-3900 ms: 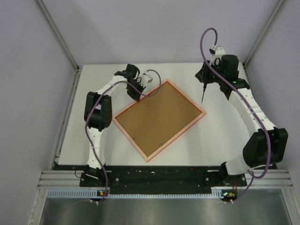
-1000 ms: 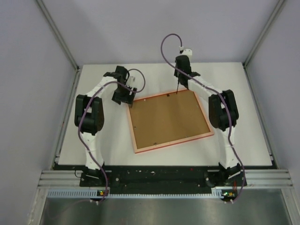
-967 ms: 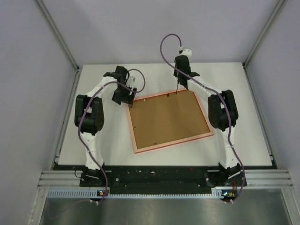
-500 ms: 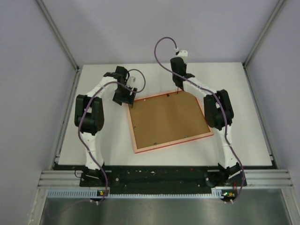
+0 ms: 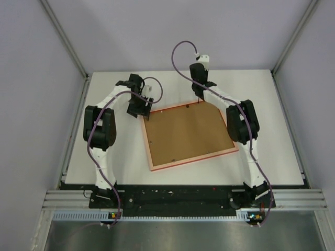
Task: Take the photo out of the frame
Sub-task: Release the photo frame item from the photo frame.
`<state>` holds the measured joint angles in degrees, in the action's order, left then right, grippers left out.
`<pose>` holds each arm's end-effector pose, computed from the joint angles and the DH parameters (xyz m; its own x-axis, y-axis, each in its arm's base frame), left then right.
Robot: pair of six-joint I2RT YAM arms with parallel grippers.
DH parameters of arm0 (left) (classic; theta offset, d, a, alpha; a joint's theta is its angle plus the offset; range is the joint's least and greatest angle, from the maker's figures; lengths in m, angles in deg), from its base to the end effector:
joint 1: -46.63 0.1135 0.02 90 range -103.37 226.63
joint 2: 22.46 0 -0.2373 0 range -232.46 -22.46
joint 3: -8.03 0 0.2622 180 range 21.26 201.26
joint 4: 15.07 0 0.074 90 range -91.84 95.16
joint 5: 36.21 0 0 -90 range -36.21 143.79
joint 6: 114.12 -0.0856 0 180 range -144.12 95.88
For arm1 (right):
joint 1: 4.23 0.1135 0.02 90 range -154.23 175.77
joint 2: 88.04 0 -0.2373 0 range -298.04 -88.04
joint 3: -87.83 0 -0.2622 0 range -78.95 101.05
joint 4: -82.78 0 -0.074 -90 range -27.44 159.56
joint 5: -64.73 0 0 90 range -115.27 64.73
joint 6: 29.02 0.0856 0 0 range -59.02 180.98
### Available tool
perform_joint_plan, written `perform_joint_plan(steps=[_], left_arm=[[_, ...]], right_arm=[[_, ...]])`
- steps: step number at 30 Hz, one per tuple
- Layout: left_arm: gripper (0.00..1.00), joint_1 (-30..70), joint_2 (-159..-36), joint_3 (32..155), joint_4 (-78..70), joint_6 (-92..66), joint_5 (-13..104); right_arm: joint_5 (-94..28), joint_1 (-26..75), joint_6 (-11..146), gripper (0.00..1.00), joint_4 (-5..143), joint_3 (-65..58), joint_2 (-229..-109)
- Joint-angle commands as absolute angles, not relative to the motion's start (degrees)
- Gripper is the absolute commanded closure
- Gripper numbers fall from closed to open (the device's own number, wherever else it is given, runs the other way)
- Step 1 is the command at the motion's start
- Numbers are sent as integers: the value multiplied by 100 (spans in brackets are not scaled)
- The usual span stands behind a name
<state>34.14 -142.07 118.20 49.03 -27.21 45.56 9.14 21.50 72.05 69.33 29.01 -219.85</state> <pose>0.4278 -0.1073 0.1246 -0.9213 0.2587 -0.2903 0.3037 0.9449 -0.1218 0.5326 0.2030 0.1830 -0.3402 0.0119 -0.9403 0.1752 0.9832 -0.0510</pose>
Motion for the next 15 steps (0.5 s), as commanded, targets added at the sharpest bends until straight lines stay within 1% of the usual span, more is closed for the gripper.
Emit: perform_joint_plan(steps=[1, 15], left_arm=[[27, 3406, -14243, 11802, 4887, -2684, 4377], [27, 3406, -14208, 11750, 4896, -2702, 4298]], right_arm=[[1032, 2196, 7161, 100, 7202, 3293, -22146], [971, 2336, 7187, 100, 7140, 3452, -22252]])
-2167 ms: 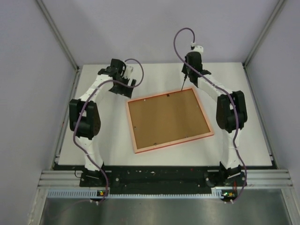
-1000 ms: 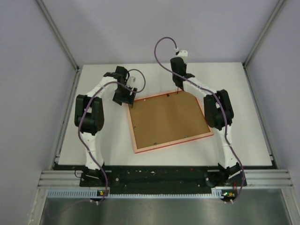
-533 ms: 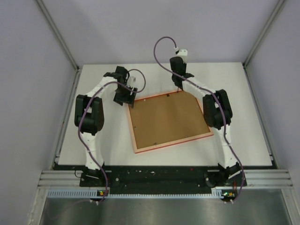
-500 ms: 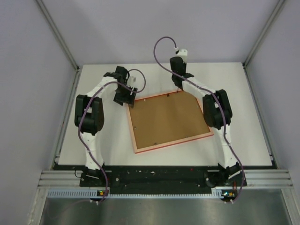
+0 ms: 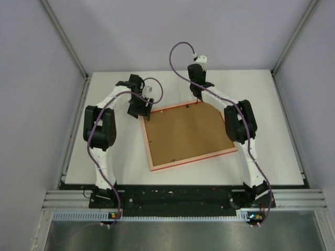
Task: Take the photo out of the frame
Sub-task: Release the photo frame item from the photo frame.
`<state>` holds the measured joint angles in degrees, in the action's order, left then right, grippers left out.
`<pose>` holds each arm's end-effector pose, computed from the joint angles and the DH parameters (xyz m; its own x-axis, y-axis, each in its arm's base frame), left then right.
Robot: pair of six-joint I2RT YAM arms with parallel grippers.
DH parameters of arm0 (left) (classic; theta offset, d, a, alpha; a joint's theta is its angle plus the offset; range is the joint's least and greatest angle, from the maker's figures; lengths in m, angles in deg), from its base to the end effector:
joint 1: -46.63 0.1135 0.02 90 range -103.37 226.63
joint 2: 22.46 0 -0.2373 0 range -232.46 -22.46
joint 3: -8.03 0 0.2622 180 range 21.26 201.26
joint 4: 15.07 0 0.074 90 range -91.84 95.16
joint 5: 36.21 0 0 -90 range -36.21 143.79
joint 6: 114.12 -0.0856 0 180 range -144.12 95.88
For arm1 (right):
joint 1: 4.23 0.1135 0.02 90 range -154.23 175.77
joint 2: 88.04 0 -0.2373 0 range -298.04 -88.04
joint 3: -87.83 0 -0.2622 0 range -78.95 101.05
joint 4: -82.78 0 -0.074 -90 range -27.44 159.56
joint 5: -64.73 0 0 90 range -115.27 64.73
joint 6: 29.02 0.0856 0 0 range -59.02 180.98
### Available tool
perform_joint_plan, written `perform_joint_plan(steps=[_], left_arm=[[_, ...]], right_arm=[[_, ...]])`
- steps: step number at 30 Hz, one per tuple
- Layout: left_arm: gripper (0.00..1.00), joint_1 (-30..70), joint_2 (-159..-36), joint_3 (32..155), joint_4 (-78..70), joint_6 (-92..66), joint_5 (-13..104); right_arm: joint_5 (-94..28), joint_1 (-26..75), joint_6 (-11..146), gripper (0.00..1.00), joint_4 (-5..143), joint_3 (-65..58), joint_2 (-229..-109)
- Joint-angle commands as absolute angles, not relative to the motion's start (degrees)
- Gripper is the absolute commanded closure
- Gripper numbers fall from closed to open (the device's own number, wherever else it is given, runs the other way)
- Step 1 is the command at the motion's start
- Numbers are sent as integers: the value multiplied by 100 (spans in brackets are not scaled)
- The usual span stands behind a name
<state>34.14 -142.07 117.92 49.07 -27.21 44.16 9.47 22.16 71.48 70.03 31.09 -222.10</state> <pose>0.4262 -0.1091 0.1234 -0.9225 0.2588 -0.2862 0.3088 0.9399 -0.1455 0.5367 0.2118 0.1772 -0.3332 0.0018 -0.9429 0.1662 0.9845 -0.0568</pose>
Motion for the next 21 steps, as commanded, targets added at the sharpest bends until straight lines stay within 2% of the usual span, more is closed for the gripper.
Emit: perform_joint_plan(steps=[1, 21], left_arm=[[27, 3406, -14208, 11750, 4896, -2702, 4289], [28, 3398, -14340, 11767, 4904, -2658, 4148]], right_arm=[[962, 2336, 7196, 100, 7123, 3452, -22251], [698, 2363, 7372, 100, 6965, 3540, -22278]])
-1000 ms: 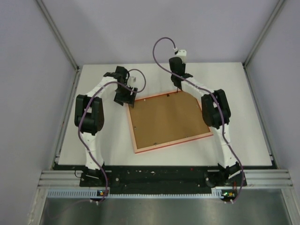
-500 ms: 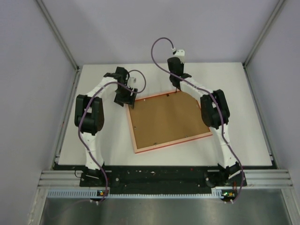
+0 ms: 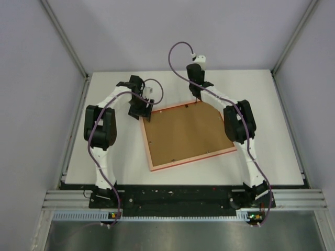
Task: Take the photo out of the frame
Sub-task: Release the photo frame item from the photo frame.
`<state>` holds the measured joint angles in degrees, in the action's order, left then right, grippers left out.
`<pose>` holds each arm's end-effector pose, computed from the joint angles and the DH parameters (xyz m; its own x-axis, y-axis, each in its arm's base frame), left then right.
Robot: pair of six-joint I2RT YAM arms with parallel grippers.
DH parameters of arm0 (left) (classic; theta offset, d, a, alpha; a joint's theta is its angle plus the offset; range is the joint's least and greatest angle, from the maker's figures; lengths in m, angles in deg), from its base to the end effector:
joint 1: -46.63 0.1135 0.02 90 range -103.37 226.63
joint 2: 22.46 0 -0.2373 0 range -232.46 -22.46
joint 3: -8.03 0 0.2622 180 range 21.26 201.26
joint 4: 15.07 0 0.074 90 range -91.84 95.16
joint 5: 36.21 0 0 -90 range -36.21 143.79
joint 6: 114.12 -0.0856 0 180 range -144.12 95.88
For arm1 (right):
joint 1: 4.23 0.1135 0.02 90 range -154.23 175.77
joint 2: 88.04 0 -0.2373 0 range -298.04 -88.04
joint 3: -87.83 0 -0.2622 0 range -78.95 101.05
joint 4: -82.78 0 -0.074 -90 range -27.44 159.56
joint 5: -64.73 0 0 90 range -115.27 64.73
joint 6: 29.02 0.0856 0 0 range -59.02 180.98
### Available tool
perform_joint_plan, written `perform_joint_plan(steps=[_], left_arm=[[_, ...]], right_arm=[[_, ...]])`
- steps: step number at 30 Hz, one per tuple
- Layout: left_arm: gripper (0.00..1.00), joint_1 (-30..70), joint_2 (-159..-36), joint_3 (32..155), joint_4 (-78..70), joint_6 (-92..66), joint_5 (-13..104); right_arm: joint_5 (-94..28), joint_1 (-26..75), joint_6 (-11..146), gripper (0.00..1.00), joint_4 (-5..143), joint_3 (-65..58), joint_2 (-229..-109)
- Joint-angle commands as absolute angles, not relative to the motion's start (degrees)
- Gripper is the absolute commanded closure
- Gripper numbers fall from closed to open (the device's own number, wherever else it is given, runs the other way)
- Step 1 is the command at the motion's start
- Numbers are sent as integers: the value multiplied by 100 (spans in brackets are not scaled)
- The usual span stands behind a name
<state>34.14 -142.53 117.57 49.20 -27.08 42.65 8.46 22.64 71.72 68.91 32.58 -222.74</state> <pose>0.4242 -0.1109 0.1185 -0.9274 0.2573 -0.2715 0.3100 0.9349 -0.1727 0.5371 0.2188 0.1782 -0.3396 0.0017 -0.9406 0.1430 0.9885 -0.0499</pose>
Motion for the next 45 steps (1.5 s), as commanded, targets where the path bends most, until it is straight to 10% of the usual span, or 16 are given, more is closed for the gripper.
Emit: perform_joint_plan(steps=[1, 45], left_arm=[[28, 3398, -14349, 11767, 4905, -2658, 4148], [59, 3398, -14489, 11794, 4869, -2597, 4350]], right_arm=[[681, 2372, 7381, 100, 6965, 3531, -22269], [566, 2486, 7407, 100, 6789, 3557, -22295]])
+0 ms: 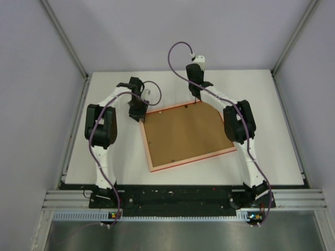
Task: Take the photo out of the frame
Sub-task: Release the photo frame item from the photo frame.
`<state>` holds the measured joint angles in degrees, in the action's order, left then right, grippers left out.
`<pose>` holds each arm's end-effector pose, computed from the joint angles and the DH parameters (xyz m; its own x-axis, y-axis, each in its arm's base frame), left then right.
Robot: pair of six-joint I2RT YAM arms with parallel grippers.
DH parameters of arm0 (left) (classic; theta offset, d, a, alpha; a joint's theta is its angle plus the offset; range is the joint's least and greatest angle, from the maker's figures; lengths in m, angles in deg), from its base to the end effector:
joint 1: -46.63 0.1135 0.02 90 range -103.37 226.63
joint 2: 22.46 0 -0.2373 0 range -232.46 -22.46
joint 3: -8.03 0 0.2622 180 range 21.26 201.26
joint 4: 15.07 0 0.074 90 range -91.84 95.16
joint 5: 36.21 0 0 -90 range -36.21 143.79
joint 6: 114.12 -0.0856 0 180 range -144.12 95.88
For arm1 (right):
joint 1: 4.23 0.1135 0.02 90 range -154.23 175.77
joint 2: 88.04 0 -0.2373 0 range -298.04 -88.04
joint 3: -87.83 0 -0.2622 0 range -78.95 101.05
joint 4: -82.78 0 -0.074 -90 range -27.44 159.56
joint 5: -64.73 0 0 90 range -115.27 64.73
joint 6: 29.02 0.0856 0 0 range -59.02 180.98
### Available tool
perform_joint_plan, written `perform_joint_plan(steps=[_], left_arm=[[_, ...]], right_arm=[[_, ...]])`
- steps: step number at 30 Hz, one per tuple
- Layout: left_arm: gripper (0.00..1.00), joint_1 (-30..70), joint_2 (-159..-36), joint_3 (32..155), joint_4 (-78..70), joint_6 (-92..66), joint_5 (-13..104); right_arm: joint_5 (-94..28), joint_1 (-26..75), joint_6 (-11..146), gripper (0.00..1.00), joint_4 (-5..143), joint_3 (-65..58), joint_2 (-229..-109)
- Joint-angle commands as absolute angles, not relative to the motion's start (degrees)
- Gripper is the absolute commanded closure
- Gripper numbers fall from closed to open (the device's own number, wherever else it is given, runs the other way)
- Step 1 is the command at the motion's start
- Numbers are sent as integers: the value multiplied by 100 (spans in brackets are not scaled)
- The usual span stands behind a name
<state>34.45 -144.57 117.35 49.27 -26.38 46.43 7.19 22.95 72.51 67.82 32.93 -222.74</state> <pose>0.4251 -0.1030 0.1016 -0.9428 0.2435 -0.2275 0.2745 0.9546 -0.1160 0.5356 0.2234 0.1777 -0.3525 0.0086 -0.9358 0.1217 0.9919 -0.0368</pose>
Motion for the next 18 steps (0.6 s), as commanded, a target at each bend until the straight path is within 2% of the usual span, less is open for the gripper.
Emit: perform_joint_plan(steps=[1, 18], left_arm=[[60, 3398, -14498, 11794, 4861, -2596, 4342], [62, 3389, -14524, 11855, 4887, -2596, 4245]], right_arm=[[558, 2486, 7390, 100, 6797, 3540, -22287], [443, 2626, 7276, 100, 6841, 3522, -22313]])
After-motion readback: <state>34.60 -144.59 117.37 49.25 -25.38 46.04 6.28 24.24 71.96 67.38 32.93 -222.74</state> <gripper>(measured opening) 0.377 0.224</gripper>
